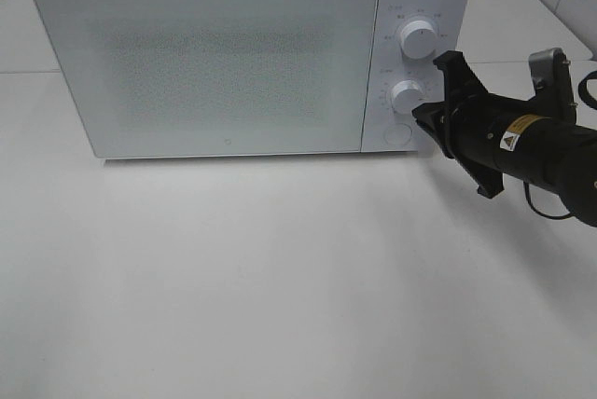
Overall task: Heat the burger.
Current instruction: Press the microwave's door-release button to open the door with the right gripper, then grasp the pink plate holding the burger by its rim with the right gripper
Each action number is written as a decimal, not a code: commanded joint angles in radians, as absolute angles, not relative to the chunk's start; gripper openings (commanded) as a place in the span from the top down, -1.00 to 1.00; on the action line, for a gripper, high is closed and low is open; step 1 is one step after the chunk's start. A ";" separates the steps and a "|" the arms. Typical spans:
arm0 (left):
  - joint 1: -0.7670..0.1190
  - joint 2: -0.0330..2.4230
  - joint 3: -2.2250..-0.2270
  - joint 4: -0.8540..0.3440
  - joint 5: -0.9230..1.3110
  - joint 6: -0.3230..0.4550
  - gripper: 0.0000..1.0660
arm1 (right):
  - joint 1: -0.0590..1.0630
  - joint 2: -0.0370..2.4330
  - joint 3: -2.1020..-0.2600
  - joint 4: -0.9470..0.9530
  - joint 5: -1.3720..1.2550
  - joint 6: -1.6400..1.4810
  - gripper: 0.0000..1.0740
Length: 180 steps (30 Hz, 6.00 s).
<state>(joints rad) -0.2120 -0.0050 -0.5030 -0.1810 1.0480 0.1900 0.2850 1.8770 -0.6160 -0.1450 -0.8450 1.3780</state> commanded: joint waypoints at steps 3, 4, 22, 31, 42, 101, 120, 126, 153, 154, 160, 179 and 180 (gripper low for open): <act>-0.212 -0.022 -0.500 -0.188 1.038 0.186 1.00 | 0.290 1.898 -0.633 -0.146 -0.809 1.368 0.90; -0.212 -0.022 -0.500 -0.188 1.038 0.186 1.00 | 0.290 1.898 -0.633 -0.146 -0.809 1.368 0.90; -0.212 -0.022 -0.500 -0.188 1.038 0.186 1.00 | 0.290 2.063 -0.715 -0.219 -0.936 1.454 0.90; -0.212 -0.022 -0.500 -0.188 1.038 0.186 1.00 | 0.290 2.080 -0.740 -0.178 -0.905 1.426 1.00; -0.212 -0.022 -0.500 -0.188 1.038 0.186 1.00 | 0.290 2.083 -0.746 -0.129 -0.895 1.385 1.00; -0.212 -0.022 -0.500 -0.188 1.038 0.186 1.00 | 0.290 2.083 -0.932 -0.050 -0.950 1.395 1.00; -0.212 -0.022 -0.500 -0.188 1.038 0.186 1.00 | 0.290 2.047 -0.918 -0.112 -0.826 1.417 0.99; -0.212 -0.022 -0.500 -0.188 1.038 0.186 1.00 | 0.290 1.982 -0.861 -0.115 -0.671 1.368 0.96; -0.212 -0.022 -0.500 -0.190 1.038 0.186 1.00 | 0.290 1.763 -0.581 -0.464 -0.708 0.648 0.84; -0.212 -0.022 -0.500 -0.190 1.038 0.186 1.00 | 0.290 1.762 -0.581 -0.480 -0.708 0.598 0.84; -0.212 -0.022 -0.500 -0.190 1.038 0.186 1.00 | 0.290 1.762 -0.581 -0.525 -0.688 0.357 0.83; -0.212 -0.022 -0.500 -0.190 1.038 0.186 1.00 | 0.290 1.606 -0.583 -0.709 -0.389 0.634 0.76; -0.212 -0.022 -0.500 -0.190 1.038 0.186 1.00 | 0.290 1.606 -0.583 -0.709 -0.389 0.634 0.76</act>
